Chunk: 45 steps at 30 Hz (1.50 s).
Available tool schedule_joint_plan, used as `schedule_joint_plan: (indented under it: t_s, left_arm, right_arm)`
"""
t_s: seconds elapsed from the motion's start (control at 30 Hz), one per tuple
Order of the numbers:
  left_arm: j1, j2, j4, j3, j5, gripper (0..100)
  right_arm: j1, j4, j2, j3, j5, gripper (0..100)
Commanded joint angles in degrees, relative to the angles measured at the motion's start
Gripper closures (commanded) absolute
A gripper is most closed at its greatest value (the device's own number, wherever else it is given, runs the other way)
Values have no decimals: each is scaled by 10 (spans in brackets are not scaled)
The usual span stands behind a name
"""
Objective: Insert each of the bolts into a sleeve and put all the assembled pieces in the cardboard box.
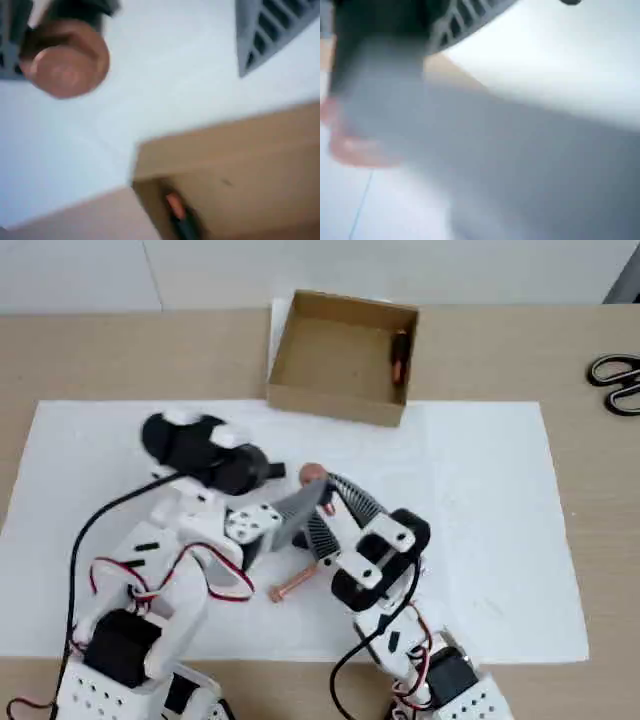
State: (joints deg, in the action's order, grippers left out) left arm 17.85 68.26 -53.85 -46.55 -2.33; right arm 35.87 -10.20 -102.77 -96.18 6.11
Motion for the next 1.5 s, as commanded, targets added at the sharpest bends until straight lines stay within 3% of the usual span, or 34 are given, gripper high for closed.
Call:
schedule_joint_plan:
  t_s: [0.0,0.13,0.33,0.6,0.77,0.87,1.07,1.27,1.47]
  left_arm:
    - [-47,2,22,64,9,732]
    - [-46,2,3,128,9,773]
    - [-50,2,-69,162,10,1000]
    - [-50,2,-95,146,9,994]
    - [-92,25,6,43,-44,994]
    - [-105,104,57,-5,-59,994]
    - [-107,243,58,-138,-59,994]
    - [-107,323,75,-228,-60,994]
    - [-108,359,72,-233,-61,994]
  right_arm:
    - [-5,12,-11,-3,-1,995]
    - [-44,11,-11,-3,-2,995]
    - [-95,15,-11,3,-1,995]
    - [-229,12,-8,85,-1,995]
    - [-248,-58,48,193,-2,995]
    - [-250,-94,133,281,-2,995]
    - [-251,-99,395,410,-2,995]
    - [-252,-34,698,594,-2,995]
    - [-250,22,928,767,-3,995]
